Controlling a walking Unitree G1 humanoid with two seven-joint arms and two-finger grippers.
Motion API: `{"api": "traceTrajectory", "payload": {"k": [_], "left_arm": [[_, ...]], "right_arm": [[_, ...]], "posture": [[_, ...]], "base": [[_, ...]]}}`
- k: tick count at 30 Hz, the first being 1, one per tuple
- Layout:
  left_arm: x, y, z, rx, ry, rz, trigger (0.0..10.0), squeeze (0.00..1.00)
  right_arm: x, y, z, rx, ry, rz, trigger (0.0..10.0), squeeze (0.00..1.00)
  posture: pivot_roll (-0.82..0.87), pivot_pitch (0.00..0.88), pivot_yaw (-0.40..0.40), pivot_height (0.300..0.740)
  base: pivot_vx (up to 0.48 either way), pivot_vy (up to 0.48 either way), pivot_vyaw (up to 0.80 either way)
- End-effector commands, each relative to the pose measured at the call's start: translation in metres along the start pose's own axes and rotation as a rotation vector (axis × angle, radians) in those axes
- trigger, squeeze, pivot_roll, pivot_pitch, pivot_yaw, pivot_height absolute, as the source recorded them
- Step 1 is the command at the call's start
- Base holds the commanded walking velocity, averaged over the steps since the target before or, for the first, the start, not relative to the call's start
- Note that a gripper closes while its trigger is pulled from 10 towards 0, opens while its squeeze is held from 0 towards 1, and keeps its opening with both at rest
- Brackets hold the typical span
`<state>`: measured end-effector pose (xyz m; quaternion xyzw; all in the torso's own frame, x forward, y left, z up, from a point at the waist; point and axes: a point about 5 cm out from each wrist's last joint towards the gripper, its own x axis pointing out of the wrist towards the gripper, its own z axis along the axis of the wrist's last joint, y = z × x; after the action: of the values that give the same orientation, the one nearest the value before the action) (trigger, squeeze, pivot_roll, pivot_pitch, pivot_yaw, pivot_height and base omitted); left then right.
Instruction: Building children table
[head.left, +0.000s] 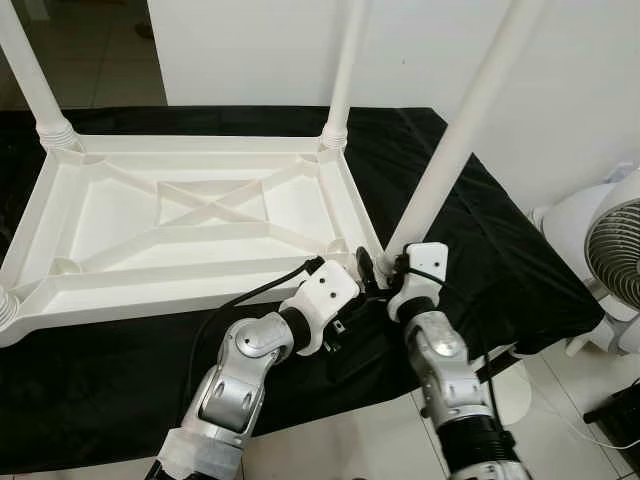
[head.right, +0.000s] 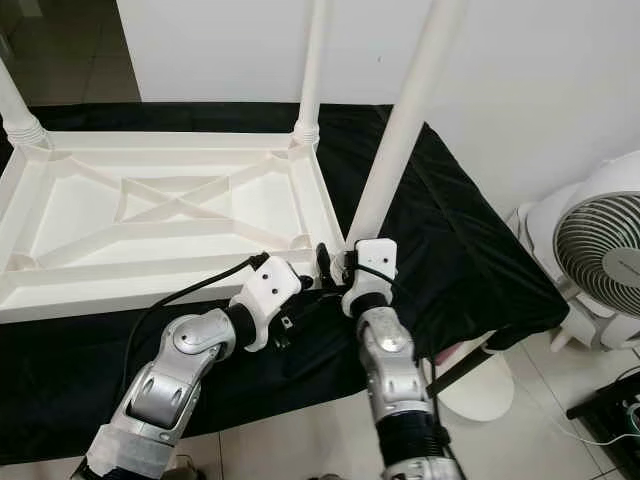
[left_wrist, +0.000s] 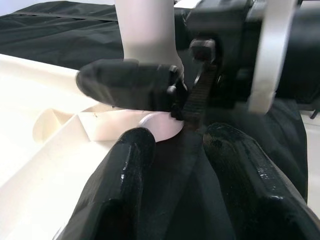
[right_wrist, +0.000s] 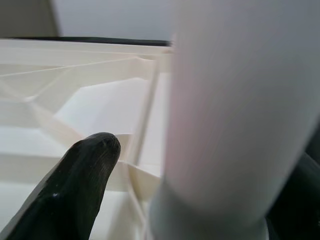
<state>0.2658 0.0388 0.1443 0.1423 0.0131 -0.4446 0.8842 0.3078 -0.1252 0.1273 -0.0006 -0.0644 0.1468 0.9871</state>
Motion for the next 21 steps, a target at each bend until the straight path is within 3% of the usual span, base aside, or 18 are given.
{"api": "traceTrajectory", "payload": {"k": [1, 2, 3, 4, 13, 21], "left_arm": [[0.000, 0.000, -0.001, -0.010, -0.003, 0.067, 10.0, 0.00], [0.000, 0.001, -0.001, -0.008, -0.002, 0.067, 10.0, 0.00], [0.000, 0.001, -0.001, -0.008, -0.002, 0.067, 10.0, 0.00], [0.000, 0.001, -0.001, -0.009, -0.003, 0.068, 10.0, 0.00], [-0.003, 0.001, -0.001, -0.010, 0.000, 0.073, 10.0, 0.00], [-0.002, 0.004, 0.000, -0.007, 0.001, 0.075, 10.0, 0.00]], "right_arm": [[-0.003, -0.001, 0.000, -0.002, 0.009, 0.086, 10.0, 1.00], [-0.003, -0.008, 0.002, -0.018, 0.014, 0.110, 10.0, 0.91], [-0.003, -0.008, 0.002, -0.018, 0.014, 0.110, 10.0, 0.91], [-0.003, -0.014, 0.004, -0.035, 0.013, 0.143, 10.0, 0.00], [-0.003, -0.038, -0.004, -0.113, 0.081, 0.335, 10.0, 0.00], [0.007, -0.037, -0.005, -0.132, 0.093, 0.412, 10.0, 0.00]], "posture": [[0.07, 0.026, -0.096, 0.740], [0.07, 0.025, -0.097, 0.740], [0.07, 0.025, -0.097, 0.740], [0.08, 0.026, -0.099, 0.740], [0.08, 0.031, -0.095, 0.740], [0.08, 0.037, -0.083, 0.740]], "base": [[0.000, 0.000, 0.00], [0.000, 0.000, 0.00], [0.000, 0.000, 0.00], [0.000, 0.000, 0.00], [0.000, 0.000, 0.00], [0.000, 0.000, 0.00]]}}
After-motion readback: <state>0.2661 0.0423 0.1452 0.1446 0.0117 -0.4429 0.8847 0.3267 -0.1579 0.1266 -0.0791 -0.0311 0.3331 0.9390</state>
